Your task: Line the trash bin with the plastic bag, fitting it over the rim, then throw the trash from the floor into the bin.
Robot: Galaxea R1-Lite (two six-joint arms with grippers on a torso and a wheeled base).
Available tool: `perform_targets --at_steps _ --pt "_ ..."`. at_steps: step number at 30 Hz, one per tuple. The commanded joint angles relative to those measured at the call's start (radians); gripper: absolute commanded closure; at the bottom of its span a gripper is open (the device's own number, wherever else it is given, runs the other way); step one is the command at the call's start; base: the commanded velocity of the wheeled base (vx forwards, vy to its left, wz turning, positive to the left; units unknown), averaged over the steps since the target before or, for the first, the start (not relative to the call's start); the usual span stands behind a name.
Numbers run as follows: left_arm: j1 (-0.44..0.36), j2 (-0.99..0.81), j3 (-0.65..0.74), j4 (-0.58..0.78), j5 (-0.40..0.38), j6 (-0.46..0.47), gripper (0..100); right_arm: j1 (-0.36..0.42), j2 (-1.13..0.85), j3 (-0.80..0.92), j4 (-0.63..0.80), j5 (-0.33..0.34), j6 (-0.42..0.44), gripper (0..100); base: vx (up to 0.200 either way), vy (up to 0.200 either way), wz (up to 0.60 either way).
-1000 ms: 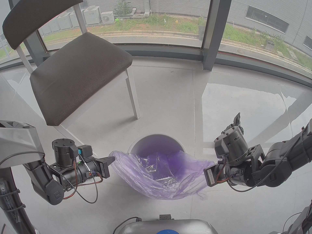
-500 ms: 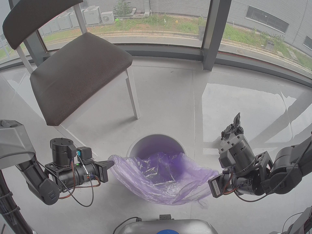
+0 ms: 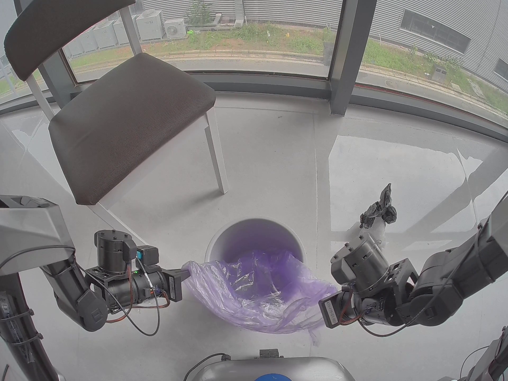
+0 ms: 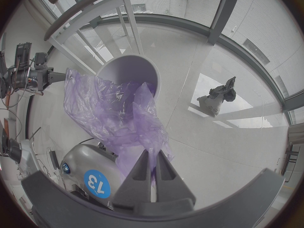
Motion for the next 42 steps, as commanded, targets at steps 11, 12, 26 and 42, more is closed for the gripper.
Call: perform_targets --at_steps 11,12,26,42 --pt "-0.018 0.125 -0.097 -0.103 0.156 -0.074 100 -0.084 0.115 -0.092 -0.144 -0.017 0.012 100 0.000 0.000 0.00" --pt "-0.018 0.125 -0.097 -0.103 0.156 -0.074 100 -0.084 0.115 -0.092 -0.144 -0.017 0.012 100 0.000 0.000 0.00" --pt "0.027 0.117 -0.101 -0.111 0.162 -0.057 100 -0.098 0.190 -0.190 -0.240 -0.129 0.074 100 0.000 0.000 0.00" --pt "0.067 0.089 -0.043 -0.142 0.129 0.029 100 -0.060 0.063 0.032 -0.223 -0.147 0.011 100 0.000 0.000 0.00"
